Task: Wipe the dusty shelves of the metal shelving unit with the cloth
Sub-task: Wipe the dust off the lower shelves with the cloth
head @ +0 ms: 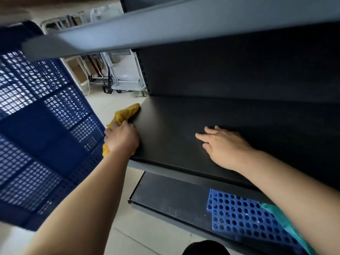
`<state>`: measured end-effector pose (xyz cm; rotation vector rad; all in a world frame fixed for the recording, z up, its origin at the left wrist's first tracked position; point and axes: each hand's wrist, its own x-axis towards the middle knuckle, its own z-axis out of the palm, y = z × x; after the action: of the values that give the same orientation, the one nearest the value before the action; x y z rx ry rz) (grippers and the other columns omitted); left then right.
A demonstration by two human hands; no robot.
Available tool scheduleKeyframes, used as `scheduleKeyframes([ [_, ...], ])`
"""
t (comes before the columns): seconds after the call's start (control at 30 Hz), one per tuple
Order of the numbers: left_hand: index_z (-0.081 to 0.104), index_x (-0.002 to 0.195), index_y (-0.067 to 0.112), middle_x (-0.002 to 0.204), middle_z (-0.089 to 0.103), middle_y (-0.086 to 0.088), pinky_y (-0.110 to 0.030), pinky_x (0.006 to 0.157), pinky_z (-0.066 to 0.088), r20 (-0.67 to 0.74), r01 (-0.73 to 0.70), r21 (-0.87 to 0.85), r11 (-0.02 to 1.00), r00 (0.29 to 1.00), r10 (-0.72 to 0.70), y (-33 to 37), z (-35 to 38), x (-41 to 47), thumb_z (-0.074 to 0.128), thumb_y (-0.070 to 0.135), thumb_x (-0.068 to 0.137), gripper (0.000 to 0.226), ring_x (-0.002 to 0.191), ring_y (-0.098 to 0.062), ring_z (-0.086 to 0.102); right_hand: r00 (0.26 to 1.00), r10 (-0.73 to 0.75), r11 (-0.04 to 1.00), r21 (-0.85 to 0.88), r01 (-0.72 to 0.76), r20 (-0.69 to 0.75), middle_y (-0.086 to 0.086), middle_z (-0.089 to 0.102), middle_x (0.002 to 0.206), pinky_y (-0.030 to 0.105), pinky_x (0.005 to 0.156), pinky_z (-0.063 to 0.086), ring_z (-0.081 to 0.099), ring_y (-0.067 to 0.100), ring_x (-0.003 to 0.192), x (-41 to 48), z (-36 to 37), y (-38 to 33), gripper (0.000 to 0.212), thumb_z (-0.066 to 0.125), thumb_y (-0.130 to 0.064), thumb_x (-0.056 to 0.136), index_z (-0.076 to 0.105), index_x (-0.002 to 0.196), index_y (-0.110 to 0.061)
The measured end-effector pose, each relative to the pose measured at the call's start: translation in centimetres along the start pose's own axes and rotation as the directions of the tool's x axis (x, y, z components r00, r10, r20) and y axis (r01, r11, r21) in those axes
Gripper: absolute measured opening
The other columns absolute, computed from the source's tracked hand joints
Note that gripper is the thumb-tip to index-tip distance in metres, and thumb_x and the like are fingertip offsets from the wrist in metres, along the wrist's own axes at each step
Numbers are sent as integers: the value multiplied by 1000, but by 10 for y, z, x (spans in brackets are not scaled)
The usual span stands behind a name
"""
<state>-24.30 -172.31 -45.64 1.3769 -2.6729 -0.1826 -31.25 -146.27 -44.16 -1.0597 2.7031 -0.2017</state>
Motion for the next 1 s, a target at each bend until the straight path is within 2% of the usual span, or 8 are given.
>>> scheduleKeyframes([
  [0.13, 48, 132, 15, 148, 29, -16, -54, 108, 28, 13, -61, -9, 998, 998, 61, 7, 1, -21, 27, 37, 101, 44, 131, -42, 28, 998, -55, 997, 45, 56, -23, -3, 20, 160, 43, 116, 25, 16, 22, 148, -1, 0, 11, 45, 31, -25, 104, 31, 148, -34],
  [0.27, 44, 138, 17, 151, 26, -13, -53, 108, 28, 62, -161, -14, 987, 985, 161, 42, 4, -45, 31, 35, 100, 44, 133, -41, 25, 989, -112, 962, 238, 133, -99, -6, 31, 156, 23, 115, 18, 23, 9, 145, -13, -1, 39, 42, 37, -17, 102, 45, 142, -28],
  [0.37, 39, 143, 19, 153, 23, -11, -51, 108, 30, 99, -277, -9, 961, 956, 276, 86, 9, -62, 36, 30, 98, 46, 133, -40, 25, 983, -98, 961, 244, 134, -156, -6, 36, 153, 17, 112, 17, 28, 6, 142, -27, -3, 66, 40, 40, -14, 101, 50, 139, -26],
  [0.53, 36, 145, 24, 154, 24, -9, -49, 110, 28, 136, -439, -68, 896, 885, 445, 165, 20, -87, 34, 33, 99, 47, 136, -37, 24, 977, 6, 976, 216, 41, -211, -4, 36, 153, 17, 112, 17, 28, 7, 142, -61, -6, 119, 40, 40, -13, 101, 51, 137, -27],
  [0.73, 15, 153, 31, 155, 22, -6, -48, 112, 27, 204, -557, -146, 818, 792, 576, 247, 29, -122, 36, 33, 99, 58, 139, -35, 21, 958, 147, 977, 186, -102, -247, -4, 34, 154, 26, 115, 25, 28, 10, 143, -112, -13, 169, 40, 39, -16, 102, 50, 138, -28],
  [0.9, -1, 154, 31, 159, 16, -2, -45, 115, 21, 221, -663, -224, 715, 680, 699, 312, 36, -169, 39, 29, 99, 69, 144, -32, 16, 900, 308, 950, 148, -274, -309, -8, 34, 154, 32, 113, 32, 30, 10, 142, -166, -17, 211, 41, 39, -19, 101, 50, 138, -33],
  [1.0, 1, 154, 33, 160, 15, -1, -45, 117, 18, 239, -717, -256, 648, 603, 761, 351, 41, -199, 40, 28, 99, 68, 146, -30, 11, 849, 404, 914, 127, -384, -339, -8, 37, 152, 35, 110, 36, 31, 10, 142, -203, -15, 240, 40, 40, -20, 100, 51, 136, -33],
])
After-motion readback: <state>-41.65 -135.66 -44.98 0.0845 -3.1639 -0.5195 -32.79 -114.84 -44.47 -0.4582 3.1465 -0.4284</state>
